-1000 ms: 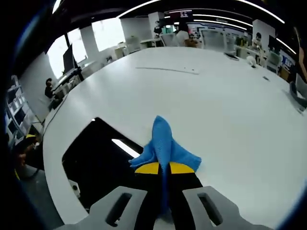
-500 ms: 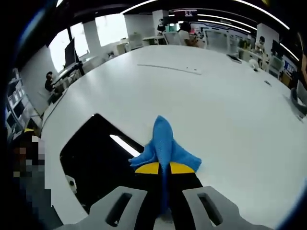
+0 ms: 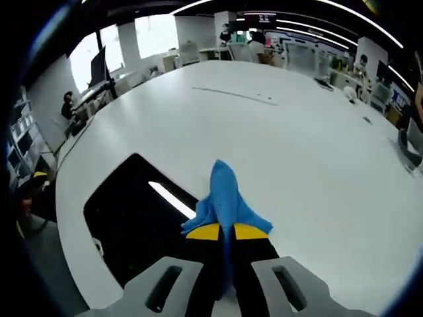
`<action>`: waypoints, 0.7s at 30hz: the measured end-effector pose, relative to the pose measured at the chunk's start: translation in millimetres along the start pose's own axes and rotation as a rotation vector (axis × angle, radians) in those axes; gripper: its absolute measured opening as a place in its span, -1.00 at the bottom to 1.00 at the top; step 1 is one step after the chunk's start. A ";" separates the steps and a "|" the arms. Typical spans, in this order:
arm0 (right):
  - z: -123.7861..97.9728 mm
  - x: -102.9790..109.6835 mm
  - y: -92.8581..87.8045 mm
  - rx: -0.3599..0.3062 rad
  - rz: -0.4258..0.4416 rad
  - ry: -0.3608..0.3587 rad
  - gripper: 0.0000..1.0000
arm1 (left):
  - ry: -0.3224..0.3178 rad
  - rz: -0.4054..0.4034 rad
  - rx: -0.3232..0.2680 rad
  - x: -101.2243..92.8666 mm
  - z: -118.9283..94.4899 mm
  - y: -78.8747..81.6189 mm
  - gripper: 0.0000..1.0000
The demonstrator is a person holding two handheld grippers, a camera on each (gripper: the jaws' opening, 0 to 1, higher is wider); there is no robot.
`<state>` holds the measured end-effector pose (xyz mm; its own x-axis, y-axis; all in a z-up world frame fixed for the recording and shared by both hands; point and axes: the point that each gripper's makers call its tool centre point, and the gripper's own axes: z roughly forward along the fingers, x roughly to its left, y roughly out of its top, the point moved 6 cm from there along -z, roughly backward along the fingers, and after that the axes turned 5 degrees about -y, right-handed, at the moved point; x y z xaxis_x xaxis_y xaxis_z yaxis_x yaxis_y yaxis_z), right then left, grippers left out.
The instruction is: Wipe the mirror surface with the cleaning cloth until all visible marks leave the cleaned area.
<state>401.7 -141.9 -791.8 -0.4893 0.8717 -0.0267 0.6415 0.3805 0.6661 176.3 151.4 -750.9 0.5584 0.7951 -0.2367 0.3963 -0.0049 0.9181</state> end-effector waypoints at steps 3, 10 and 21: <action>-12.3 -2.5 1.6 -0.018 -0.008 -0.009 -1.00 | -0.001 0.000 0.000 0.2 0.0 -0.4 0.99; -52.0 -26.2 -8.2 -0.036 -0.007 -0.054 -1.00 | 0.002 -0.002 -0.002 -0.3 -0.9 0.0 0.99; -67.8 -37.2 -71.9 0.061 0.019 -0.065 -0.99 | -0.010 -0.002 -0.004 -2.1 -0.7 -0.3 0.99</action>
<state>333.7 -222.6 -788.2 -0.4382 0.8966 -0.0641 0.6860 0.3796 0.6208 174.5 150.2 -750.4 0.5647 0.7893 -0.2412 0.3940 -0.0010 0.9191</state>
